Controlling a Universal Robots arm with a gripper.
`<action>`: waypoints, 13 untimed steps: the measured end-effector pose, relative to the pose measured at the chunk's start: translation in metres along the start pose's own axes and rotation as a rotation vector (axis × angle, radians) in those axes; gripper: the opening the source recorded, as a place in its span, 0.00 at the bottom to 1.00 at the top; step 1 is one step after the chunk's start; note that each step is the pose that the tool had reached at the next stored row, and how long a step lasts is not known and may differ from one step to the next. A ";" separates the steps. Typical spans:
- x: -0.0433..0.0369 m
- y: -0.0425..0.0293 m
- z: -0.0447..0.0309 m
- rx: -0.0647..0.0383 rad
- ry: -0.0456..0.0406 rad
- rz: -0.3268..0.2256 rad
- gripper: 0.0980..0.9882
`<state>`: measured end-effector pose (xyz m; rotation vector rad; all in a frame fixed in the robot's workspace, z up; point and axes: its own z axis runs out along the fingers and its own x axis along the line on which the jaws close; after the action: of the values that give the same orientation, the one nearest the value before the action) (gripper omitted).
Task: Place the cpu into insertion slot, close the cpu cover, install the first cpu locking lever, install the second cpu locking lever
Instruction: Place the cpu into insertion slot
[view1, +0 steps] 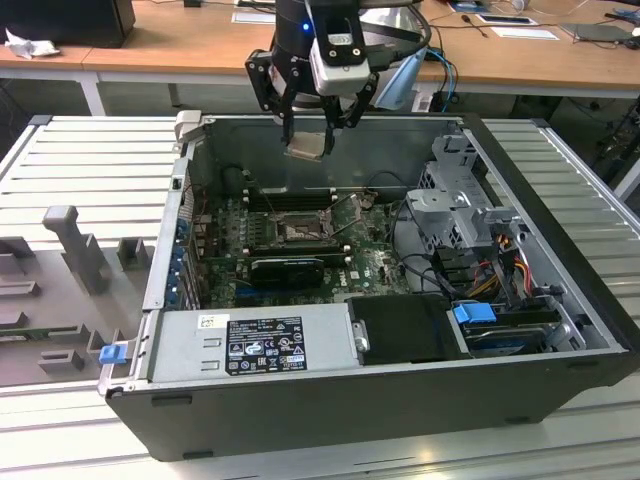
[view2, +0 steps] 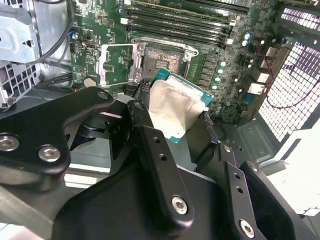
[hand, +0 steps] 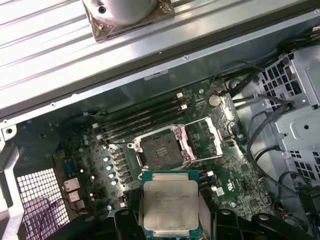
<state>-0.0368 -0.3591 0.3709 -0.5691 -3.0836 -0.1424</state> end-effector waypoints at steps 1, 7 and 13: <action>0.0000 0.0000 0.0000 -0.001 -0.0019 0.021 0.49; 0.0000 0.0000 0.0001 -0.002 -0.0081 0.092 0.49; 0.0000 0.0000 0.0001 -0.003 -0.0149 0.167 0.49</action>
<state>-0.0368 -0.3592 0.3708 -0.8276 -3.0324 -0.1424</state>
